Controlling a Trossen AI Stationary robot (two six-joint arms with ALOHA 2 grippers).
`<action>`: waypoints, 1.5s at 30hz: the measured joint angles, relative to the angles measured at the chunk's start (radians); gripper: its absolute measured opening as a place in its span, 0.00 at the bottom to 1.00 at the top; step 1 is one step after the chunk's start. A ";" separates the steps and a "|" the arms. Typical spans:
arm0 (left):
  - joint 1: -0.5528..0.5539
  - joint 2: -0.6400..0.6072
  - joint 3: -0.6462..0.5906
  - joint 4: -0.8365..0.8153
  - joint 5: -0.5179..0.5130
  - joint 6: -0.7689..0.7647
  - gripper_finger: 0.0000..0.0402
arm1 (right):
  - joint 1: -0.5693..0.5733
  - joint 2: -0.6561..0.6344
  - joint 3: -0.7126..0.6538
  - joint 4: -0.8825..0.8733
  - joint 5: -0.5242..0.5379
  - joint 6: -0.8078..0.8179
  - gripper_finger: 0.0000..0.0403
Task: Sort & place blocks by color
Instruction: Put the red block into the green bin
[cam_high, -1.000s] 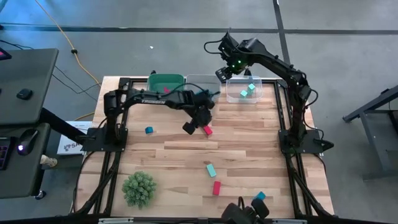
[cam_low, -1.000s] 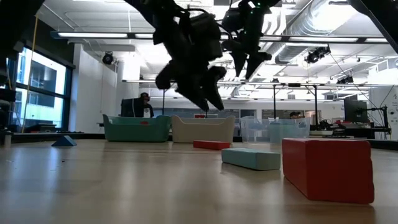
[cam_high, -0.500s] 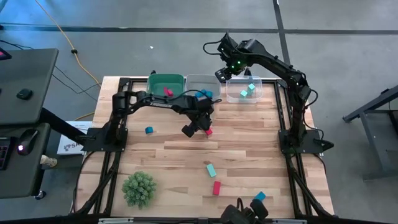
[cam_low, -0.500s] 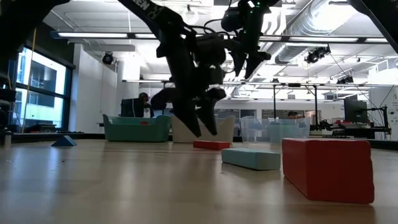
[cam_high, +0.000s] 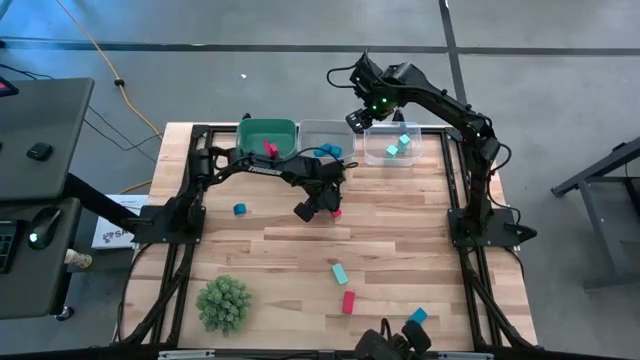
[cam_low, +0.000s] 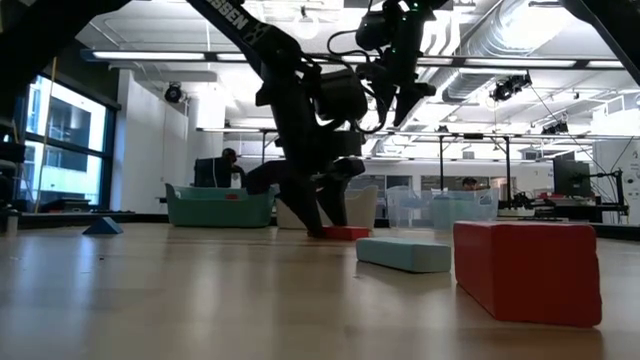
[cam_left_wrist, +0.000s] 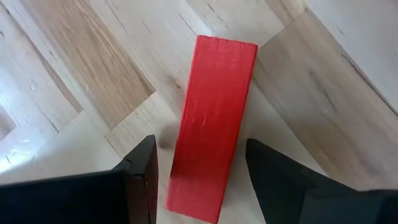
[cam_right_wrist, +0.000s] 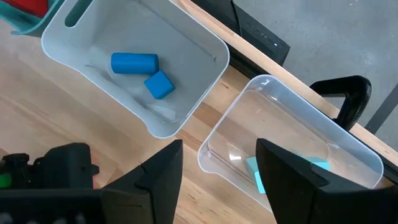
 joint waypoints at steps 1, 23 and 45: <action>-0.001 0.000 0.000 0.000 0.000 -0.005 0.41 | 0.001 0.000 0.000 -0.001 0.000 0.000 0.48; -0.002 -0.002 -0.003 -0.020 0.041 -0.137 0.01 | 0.001 0.000 0.000 -0.001 -0.003 0.000 0.48; 0.105 -0.194 -0.005 -0.051 0.052 -0.279 0.00 | -0.012 0.000 0.000 0.000 0.040 -0.113 0.48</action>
